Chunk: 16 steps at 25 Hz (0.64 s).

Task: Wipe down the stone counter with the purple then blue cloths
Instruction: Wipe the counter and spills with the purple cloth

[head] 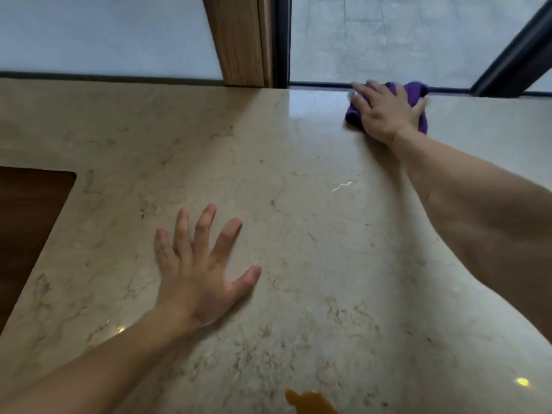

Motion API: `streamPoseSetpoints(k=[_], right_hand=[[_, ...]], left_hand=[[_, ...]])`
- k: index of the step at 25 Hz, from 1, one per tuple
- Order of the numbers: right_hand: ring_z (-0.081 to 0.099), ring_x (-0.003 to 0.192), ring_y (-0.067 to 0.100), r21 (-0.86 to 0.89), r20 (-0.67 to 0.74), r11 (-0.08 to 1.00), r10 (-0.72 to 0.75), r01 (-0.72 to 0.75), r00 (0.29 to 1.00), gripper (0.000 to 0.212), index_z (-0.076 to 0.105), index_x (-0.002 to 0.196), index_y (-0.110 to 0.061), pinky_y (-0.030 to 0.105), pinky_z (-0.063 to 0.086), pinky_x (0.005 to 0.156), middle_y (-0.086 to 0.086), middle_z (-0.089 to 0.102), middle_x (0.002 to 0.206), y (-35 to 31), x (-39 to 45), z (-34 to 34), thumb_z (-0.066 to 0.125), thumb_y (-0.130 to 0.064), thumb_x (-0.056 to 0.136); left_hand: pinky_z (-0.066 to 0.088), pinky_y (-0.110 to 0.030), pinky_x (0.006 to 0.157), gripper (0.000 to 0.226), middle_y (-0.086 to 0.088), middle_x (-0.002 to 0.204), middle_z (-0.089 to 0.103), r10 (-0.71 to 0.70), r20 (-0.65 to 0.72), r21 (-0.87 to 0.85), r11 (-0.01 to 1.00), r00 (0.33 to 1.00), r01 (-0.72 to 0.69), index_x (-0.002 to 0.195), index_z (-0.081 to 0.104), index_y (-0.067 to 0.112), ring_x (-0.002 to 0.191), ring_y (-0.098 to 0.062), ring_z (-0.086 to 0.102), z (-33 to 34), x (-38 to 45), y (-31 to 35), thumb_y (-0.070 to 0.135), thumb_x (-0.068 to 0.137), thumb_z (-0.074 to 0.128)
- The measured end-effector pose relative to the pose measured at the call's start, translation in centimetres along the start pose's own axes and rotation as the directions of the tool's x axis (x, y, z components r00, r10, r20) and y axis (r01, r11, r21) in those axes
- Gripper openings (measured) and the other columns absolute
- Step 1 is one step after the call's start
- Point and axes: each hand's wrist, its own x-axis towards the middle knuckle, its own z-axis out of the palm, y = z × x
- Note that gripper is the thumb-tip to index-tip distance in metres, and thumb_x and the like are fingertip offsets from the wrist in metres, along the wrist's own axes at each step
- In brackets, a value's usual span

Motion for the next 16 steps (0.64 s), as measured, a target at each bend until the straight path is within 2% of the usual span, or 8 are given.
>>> streamPoseSetpoints(k=[4,8,13,16], right_hand=[[0.016,0.148,0.027,-0.016,0.009,0.988,-0.155,0.155,0.988,0.051,0.031,0.144,-0.056,0.064,0.005,0.111,-0.021,0.024,0.160,-0.1,-2.4,-0.2,0.017,-0.066,0.095],[0.020,0.147,0.023,-0.009,-0.002,0.963,-0.269,0.269,0.963,0.053,0.032,0.141,-0.060,0.060,0.011,0.113,-0.024,0.027,0.158,-0.3,-11.1,0.9,0.013,-0.069,0.093],[0.017,0.148,0.022,-0.010,0.027,0.949,-0.314,0.315,0.949,0.050,0.027,0.143,-0.060,0.060,0.008,0.115,-0.024,0.024,0.158,-1.1,-24.8,2.8,0.012,-0.066,0.095],[0.016,0.149,0.022,-0.070,0.003,0.954,-0.292,0.291,0.956,0.050,0.022,0.147,-0.056,0.062,0.011,0.114,-0.022,0.021,0.160,-0.6,-34.0,4.2,0.010,-0.059,0.099]], left_hand=[[-0.005,-0.069,0.115,0.085,-0.001,0.164,0.002,-0.007,0.020,0.005,1.000,1.000,0.007,0.147,0.015,0.044,0.151,-0.038,-0.010,-0.5,0.1,0.3,0.089,0.076,0.013],[-0.006,-0.068,0.115,0.087,0.001,0.165,-0.002,-0.014,0.047,0.014,1.000,0.999,0.014,0.148,0.011,0.045,0.151,-0.038,-0.012,-0.7,0.0,0.4,0.091,0.075,0.009],[0.011,-0.070,0.113,0.083,0.000,0.165,0.007,-0.027,0.044,0.110,0.994,0.999,0.022,0.147,0.007,0.048,0.150,-0.043,0.005,-1.3,-0.2,0.7,0.090,0.075,0.009],[0.019,-0.068,0.108,0.080,0.001,0.166,0.011,-0.050,0.073,0.078,0.996,0.996,0.044,0.147,0.007,0.051,0.149,-0.042,0.013,-1.9,-1.4,1.3,0.088,0.076,0.006]])
